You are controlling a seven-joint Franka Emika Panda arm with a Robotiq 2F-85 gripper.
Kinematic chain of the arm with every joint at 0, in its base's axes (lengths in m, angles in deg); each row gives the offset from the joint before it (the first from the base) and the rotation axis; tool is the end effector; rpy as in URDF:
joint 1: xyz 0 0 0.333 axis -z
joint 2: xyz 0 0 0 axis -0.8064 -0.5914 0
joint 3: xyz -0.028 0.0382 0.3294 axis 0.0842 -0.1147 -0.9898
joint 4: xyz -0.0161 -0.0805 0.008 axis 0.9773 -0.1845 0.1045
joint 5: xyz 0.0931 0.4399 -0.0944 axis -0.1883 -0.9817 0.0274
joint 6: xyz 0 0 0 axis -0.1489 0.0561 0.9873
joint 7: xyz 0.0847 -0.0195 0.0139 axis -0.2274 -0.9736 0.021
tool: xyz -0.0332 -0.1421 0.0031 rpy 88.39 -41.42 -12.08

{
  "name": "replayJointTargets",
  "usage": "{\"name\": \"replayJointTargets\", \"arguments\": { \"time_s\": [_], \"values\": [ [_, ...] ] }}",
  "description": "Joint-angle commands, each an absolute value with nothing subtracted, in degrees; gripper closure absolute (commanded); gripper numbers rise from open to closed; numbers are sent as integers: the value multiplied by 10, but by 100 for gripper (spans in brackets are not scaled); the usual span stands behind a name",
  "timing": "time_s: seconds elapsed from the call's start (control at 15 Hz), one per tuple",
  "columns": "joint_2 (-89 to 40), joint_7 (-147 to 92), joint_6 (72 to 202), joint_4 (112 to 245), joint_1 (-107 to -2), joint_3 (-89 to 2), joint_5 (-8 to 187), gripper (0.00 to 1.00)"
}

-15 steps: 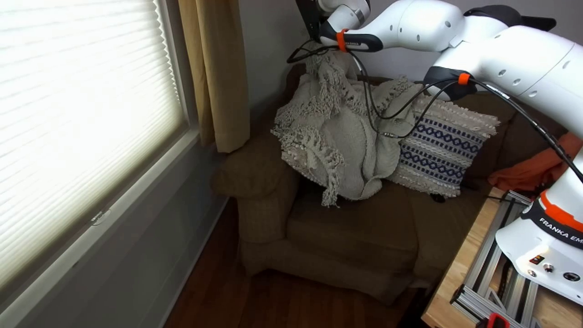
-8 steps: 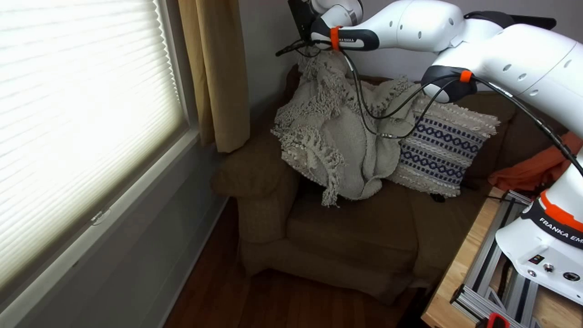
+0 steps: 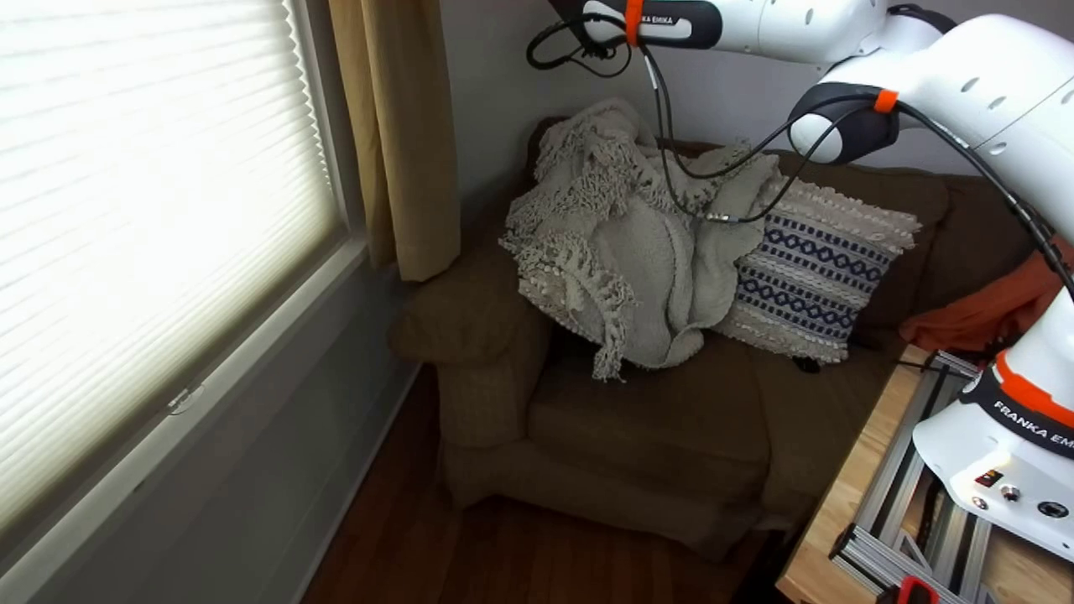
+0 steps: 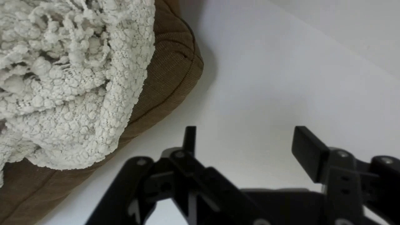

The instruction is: Unfold the blanket

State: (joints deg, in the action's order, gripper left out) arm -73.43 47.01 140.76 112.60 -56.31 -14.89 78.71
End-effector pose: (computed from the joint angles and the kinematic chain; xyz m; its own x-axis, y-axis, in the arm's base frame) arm 0.9447 -0.1219 0.4714 -0.0649 -0.8738 0.4820 -0.7052 -0.3015 -0.6417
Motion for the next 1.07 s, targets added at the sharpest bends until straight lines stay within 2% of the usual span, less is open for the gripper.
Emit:
{"name": "replayJointTargets", "arguments": {
  "time_s": [0.0,0.47,1.0],
  "values": [
    [-683,322,1340,1122,-515,-294,824,0],
    [-624,17,1240,1102,-411,-464,792,0],
    [-557,-238,1032,1127,-335,-480,783,0]
  ]
}}
